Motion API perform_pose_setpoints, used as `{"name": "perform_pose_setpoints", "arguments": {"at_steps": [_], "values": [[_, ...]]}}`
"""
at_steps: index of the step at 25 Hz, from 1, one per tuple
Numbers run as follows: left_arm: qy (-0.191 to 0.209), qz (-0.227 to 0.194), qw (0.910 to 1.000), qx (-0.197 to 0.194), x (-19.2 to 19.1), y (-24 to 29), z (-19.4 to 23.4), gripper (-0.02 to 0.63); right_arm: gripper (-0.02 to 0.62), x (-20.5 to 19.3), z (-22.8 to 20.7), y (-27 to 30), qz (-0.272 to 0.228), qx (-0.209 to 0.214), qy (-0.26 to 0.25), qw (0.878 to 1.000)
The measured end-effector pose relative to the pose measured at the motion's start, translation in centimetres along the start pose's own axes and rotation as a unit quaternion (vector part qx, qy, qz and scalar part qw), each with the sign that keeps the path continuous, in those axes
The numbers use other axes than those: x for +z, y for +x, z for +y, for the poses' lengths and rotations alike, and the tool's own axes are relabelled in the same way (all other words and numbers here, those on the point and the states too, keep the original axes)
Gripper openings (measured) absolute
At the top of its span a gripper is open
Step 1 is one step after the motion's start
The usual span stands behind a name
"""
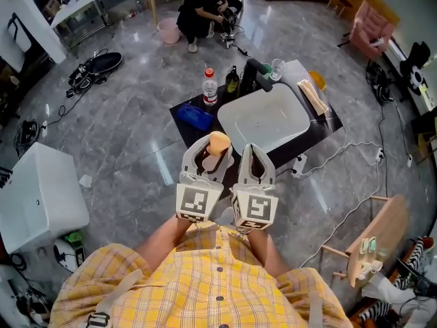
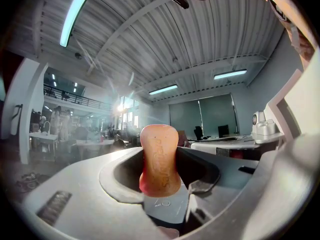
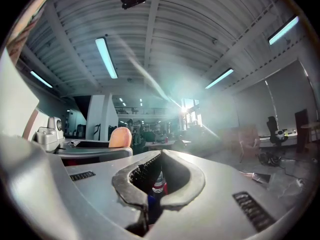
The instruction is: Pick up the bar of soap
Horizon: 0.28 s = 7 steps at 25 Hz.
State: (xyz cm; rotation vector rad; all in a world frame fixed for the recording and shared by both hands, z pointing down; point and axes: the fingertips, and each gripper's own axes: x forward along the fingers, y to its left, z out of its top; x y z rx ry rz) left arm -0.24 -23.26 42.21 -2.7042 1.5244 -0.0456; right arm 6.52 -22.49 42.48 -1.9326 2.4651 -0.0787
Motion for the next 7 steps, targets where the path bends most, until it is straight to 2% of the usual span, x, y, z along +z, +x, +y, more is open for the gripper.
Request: {"name": "perform_pose_setpoints", "arguments": {"at_steps": [7], "values": [[0.003, 0.022, 0.9998, 0.001, -0.1, -0.4, 0.0, 0.202, 0.02, 0.38, 0.03, -0.29, 0.001, 0.002, 0.002, 1.0]]}}
